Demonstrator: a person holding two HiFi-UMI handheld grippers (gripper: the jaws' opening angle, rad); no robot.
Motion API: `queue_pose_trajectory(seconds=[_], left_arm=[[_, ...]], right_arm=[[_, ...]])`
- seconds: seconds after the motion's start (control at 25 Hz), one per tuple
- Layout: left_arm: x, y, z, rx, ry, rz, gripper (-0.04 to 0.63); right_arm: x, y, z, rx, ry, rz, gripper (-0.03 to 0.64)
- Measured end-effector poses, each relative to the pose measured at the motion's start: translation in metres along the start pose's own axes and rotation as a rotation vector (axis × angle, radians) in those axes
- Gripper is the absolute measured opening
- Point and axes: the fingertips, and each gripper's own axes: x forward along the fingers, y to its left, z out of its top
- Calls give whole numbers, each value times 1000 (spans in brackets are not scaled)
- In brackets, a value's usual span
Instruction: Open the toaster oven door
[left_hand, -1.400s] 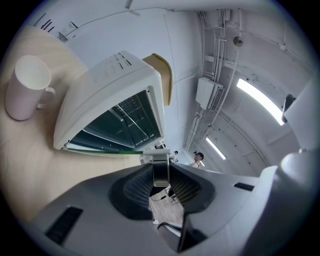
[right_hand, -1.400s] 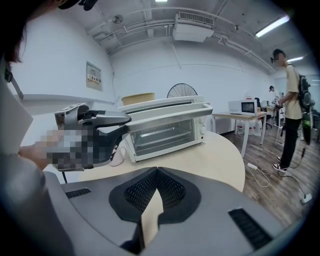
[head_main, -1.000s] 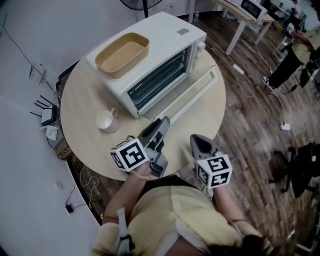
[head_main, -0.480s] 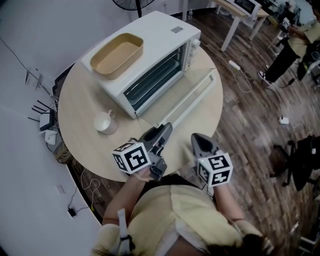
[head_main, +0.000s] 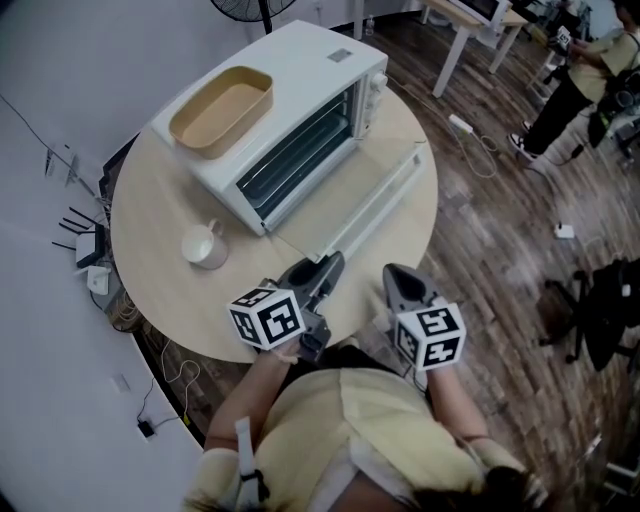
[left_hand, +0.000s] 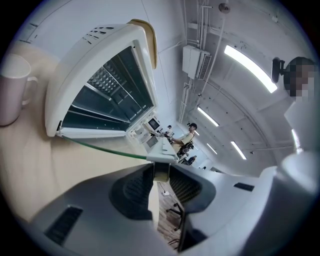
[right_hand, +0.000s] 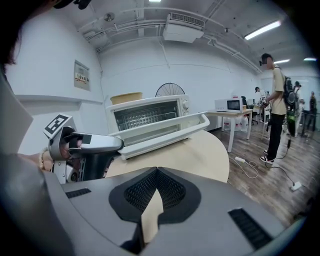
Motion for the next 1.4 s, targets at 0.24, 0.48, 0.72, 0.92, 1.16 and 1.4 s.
queue_pose_trajectory(seconds=[0.24, 0.48, 0.72, 0.92, 1.16, 1.4], left_arm=[[2, 2, -11, 46, 14, 11, 98], [6, 7, -26, 134, 23, 29, 98], [9, 13, -39, 211, 33, 49, 98], [12, 19, -53, 284, 80, 82, 98], [15, 26, -66, 348, 139, 106, 98], [16, 31, -76, 395, 201, 134, 98]], right_arm=[[-5, -4, -7, 10, 6, -6, 3], [-8, -6, -13, 22, 12, -9, 3], [-9, -5, -18, 27, 20, -11, 3], [-10, -5, -22, 32, 30, -18, 3], [-10, -9, -28, 44, 40, -32, 3], [-10, -14, -32, 52, 47, -38, 3]])
